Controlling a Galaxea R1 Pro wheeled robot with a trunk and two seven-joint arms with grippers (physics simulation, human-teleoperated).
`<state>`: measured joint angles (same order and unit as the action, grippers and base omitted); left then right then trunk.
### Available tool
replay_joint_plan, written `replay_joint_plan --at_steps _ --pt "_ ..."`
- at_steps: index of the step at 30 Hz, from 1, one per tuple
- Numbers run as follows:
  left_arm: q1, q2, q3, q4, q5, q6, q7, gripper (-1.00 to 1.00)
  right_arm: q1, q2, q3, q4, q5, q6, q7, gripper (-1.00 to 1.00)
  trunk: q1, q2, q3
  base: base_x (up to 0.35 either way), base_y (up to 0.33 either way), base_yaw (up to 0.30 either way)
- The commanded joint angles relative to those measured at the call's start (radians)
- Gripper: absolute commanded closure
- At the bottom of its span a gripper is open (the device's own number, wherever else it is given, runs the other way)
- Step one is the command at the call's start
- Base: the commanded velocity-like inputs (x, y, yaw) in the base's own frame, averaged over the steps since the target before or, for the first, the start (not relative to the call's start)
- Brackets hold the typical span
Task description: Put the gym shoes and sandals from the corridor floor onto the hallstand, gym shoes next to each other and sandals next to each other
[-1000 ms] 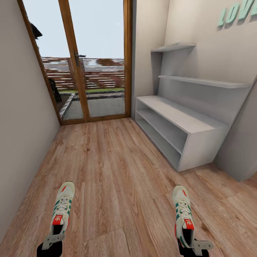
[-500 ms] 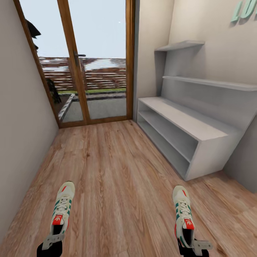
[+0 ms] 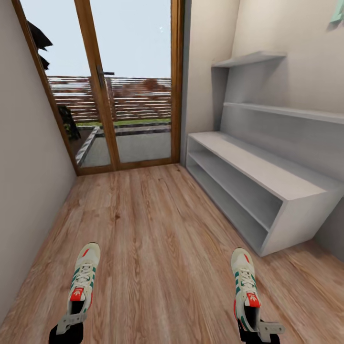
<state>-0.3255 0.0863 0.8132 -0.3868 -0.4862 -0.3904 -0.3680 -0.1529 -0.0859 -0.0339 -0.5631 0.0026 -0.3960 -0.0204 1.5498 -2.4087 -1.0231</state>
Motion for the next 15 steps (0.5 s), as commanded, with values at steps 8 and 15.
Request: replay_joint_plan --at_steps 8,15 --pt "-0.001 0.0 0.009 0.0 -0.006 -0.004 -0.009 1.0 0.0 0.0 0.0 0.0 0.0 -0.003 -0.003 1.0 0.0 0.0 -0.001 0.331 0.096 0.0" --pt "-0.001 0.0 0.009 0.0 -0.006 -0.004 -0.009 1.0 0.0 0.0 0.0 0.0 0.0 -0.003 -0.003 1.0 0.0 0.0 -0.001 0.331 0.11 0.0"
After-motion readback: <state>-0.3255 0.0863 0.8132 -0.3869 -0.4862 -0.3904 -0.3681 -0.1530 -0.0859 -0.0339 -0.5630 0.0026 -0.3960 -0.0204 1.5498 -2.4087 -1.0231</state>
